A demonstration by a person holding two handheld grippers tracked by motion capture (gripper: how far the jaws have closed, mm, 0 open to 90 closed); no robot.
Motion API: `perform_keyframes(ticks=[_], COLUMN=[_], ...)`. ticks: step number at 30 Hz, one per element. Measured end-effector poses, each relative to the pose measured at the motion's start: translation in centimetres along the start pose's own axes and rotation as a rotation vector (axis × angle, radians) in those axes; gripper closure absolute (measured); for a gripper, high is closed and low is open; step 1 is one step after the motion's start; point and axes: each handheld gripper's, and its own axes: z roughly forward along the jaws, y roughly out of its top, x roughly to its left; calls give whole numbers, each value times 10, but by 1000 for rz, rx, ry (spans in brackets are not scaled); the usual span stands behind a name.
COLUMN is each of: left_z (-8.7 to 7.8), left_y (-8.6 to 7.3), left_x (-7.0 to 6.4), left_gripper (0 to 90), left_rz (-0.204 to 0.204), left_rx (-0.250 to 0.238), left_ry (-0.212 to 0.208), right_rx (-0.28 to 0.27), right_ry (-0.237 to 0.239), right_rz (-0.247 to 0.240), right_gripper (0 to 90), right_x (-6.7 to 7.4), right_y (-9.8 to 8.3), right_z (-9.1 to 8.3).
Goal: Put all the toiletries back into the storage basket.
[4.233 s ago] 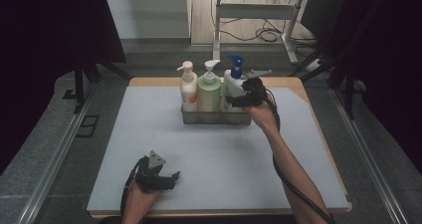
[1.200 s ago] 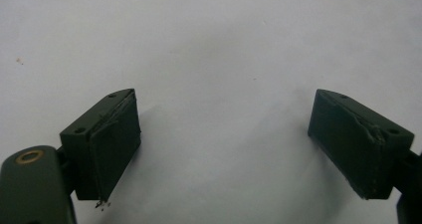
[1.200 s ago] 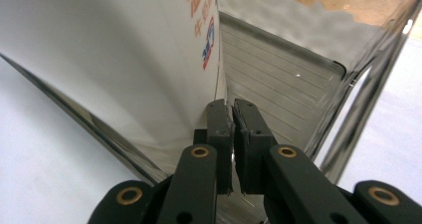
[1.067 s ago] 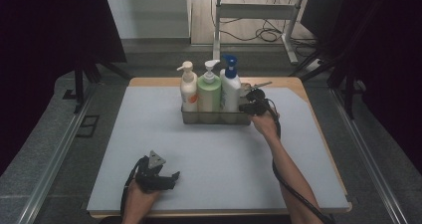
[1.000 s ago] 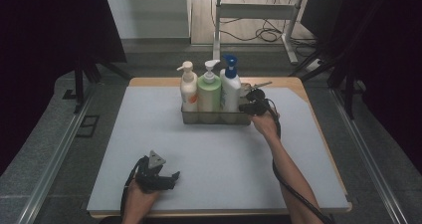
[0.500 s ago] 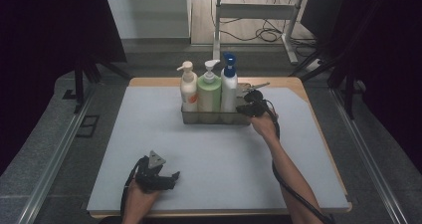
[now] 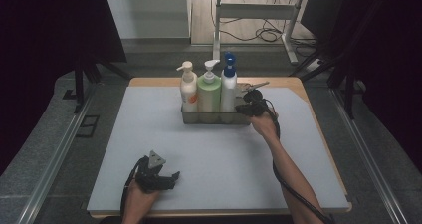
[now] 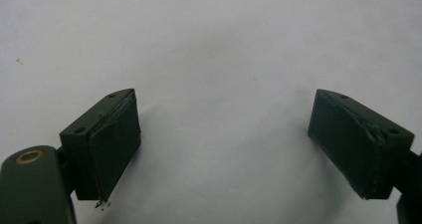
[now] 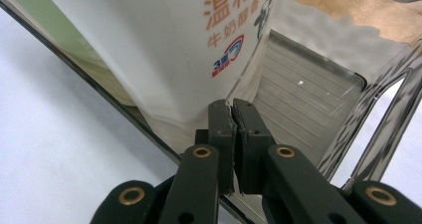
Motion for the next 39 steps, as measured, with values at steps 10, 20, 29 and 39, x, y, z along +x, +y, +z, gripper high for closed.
perform_keyframes(ticks=[10, 20, 29, 39], left_z=[0, 0, 0, 0], left_y=[0, 0, 0, 0], left_x=[0, 0, 0, 0], left_gripper=[127, 127, 127, 127], left_rz=[0, 1, 1, 1], left_rx=[0, 0, 0, 0], left_ry=[0, 0, 0, 0], right_rx=[-10, -30, -48, -77], right_ry=[-5, -7, -19, -33], right_rz=[7, 8, 4, 18], right_gripper=[836, 795, 720, 587], right_x=[-1, -2, -1, -4], right_y=[-1, 0, 1, 2], right_z=[0, -6, -13, -26])
